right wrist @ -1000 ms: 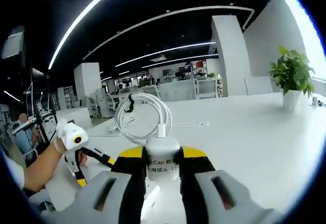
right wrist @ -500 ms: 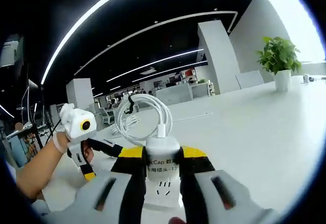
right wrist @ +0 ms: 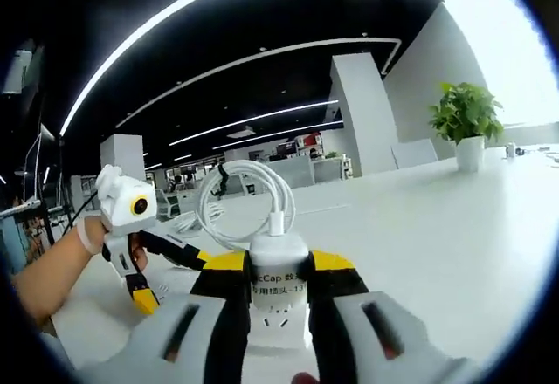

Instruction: Straighten the power strip on the desk, plug the charger into it

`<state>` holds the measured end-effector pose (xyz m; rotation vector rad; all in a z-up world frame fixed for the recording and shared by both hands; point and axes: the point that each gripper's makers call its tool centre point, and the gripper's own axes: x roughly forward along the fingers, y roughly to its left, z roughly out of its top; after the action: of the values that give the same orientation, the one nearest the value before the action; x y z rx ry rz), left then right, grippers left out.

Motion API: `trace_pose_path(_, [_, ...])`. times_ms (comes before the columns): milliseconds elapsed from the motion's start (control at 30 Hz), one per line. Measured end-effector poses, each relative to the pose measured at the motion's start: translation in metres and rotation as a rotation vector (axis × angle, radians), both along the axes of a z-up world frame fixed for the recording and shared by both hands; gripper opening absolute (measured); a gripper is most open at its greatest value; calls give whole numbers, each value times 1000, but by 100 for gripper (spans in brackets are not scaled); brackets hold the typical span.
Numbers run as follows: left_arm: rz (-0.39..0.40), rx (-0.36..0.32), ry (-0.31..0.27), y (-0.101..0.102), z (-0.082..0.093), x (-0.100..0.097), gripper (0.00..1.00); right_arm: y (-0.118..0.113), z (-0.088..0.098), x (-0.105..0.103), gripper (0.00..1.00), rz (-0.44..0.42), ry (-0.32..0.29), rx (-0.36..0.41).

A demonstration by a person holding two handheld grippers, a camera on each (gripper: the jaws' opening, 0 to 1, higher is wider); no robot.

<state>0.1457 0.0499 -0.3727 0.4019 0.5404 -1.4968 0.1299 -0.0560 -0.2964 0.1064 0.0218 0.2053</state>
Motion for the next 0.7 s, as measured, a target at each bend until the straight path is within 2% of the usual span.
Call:
trace_pose_path(133, [0,1,0,0,0,-1,74,-2,-2,-4,23,4,38,7])
trace_pose_path(233, [0,0,0,0,0,-1,74,-1,-5,-7,23,35,115,-24])
trace_pose_path(333, [-1,3,-1,1,0,-1,74,0,-5,-6,23,60,153,-59])
trace_pose_path(467, [0,3,-1,1,0,-1,74,1,-11,-14,23,87,234,-96])
trace_pose_path(500, [0,2,-1,1,0,-1,74,1,-14,-17,23,104,269,-126])
trace_pose_path(700, [-1,1,-1,1,0,-1,74,-2,-18,-20,23,169,395,-147])
